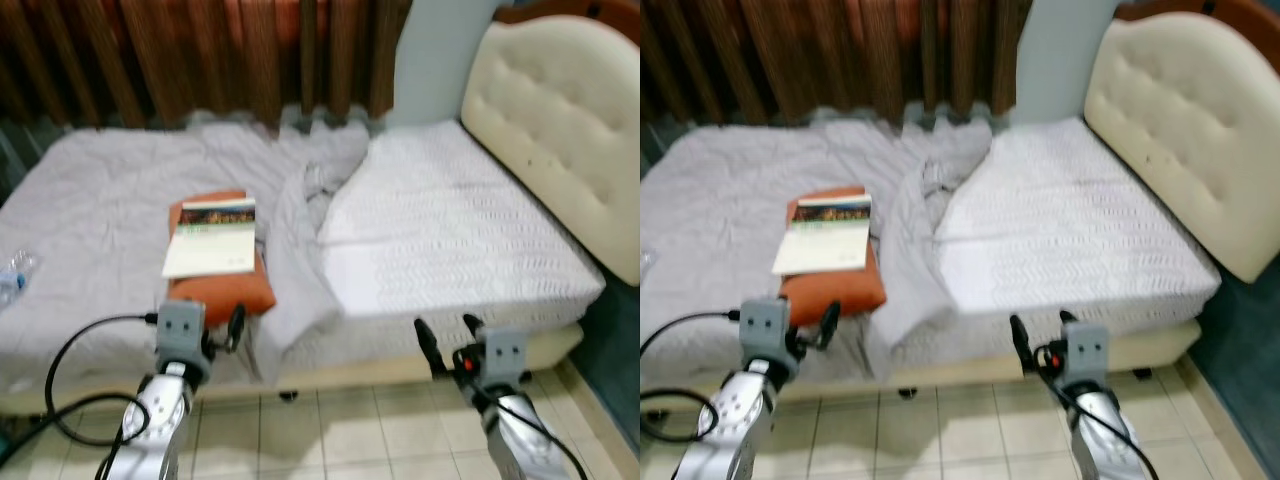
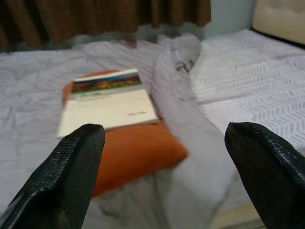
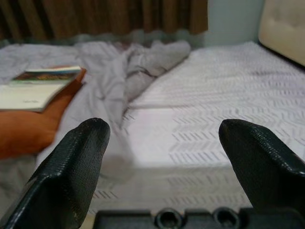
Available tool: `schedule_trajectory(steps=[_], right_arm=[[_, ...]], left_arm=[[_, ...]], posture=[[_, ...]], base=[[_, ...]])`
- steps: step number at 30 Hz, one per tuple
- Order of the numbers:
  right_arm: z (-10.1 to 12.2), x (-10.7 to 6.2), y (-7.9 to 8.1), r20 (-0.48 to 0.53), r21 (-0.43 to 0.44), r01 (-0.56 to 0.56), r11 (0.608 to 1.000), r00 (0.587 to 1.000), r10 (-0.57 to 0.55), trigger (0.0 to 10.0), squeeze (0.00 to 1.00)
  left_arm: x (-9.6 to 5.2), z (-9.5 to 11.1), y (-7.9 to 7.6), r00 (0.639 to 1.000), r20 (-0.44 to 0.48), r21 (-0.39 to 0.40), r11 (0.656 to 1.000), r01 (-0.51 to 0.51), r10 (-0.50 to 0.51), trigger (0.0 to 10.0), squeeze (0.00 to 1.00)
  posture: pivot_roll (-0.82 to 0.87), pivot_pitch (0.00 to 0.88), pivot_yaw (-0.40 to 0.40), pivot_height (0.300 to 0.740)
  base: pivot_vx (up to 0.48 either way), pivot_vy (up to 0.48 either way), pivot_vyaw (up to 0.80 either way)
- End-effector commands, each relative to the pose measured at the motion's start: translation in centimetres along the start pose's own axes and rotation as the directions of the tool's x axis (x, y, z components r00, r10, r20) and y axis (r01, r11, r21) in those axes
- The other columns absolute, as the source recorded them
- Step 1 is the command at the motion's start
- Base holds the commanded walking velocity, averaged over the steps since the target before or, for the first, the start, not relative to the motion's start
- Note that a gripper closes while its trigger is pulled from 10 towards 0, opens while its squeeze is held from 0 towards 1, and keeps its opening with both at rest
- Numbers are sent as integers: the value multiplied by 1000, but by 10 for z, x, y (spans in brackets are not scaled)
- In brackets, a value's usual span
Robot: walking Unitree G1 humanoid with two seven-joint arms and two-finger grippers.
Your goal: Clean up the room
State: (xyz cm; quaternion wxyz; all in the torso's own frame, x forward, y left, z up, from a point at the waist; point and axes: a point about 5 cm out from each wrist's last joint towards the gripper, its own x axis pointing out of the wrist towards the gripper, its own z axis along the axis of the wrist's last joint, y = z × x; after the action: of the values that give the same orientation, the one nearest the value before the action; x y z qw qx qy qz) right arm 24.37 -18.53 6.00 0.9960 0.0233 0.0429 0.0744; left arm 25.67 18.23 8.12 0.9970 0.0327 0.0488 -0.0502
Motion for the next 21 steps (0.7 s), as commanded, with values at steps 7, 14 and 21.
schedule_trajectory(steps=[7, 14, 21], right_arm=[[2, 12, 17, 0, 24, -55, 998, 998, 55, 10000, 0], [-1, 14, 21, -21, 35, -73, 997, 997, 74, 10000, 0], [-5, 13, 21, -43, 40, -76, 996, 996, 78, 10000, 0]], left_arm=[[6, 6, 1, 1000, 13, 19, 999, -29, 29, 10000, 0], [5, 5, 3, 999, 15, 16, 999, -46, 46, 10000, 0], [6, 4, 3, 999, 6, 17, 999, -52, 52, 10000, 0]], posture=[[-6, 0, 2, 740], [-3, 0, 0, 740], [-7, 0, 2, 740]], base=[[0, 137, 86], [206, 0, 550], [480, 0, 0]])
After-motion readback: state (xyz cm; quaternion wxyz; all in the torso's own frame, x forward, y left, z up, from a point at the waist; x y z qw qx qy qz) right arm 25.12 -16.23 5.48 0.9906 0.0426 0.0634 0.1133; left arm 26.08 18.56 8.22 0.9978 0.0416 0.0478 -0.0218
